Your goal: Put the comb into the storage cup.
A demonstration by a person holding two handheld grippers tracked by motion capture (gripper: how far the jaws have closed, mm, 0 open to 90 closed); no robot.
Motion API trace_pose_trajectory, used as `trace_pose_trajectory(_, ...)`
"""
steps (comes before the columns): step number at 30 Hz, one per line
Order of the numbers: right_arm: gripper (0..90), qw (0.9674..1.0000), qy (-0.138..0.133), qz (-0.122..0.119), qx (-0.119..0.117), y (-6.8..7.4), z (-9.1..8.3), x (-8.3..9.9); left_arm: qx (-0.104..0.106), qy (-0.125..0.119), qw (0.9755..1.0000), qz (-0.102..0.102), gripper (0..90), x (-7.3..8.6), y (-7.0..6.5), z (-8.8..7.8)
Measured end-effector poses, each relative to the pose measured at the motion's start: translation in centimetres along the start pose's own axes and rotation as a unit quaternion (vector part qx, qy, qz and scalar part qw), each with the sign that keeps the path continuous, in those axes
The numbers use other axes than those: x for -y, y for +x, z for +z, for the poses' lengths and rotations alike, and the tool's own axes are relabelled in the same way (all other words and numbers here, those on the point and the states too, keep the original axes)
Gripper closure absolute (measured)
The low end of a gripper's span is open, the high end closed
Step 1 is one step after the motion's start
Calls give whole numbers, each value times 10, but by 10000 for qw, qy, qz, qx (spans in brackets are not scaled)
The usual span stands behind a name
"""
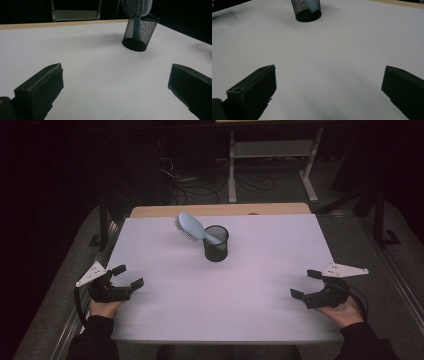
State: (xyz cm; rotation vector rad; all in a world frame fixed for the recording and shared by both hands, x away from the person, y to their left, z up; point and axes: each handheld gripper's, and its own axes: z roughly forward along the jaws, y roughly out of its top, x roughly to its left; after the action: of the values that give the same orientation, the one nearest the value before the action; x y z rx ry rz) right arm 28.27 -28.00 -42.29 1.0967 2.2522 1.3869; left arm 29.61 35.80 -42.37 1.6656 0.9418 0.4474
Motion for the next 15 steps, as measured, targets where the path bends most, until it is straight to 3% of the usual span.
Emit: trace_pose_trajectory(15,0,10000,14,19,7,-1,0,1,-104,-26,9999,-49,0,16,2,-15)
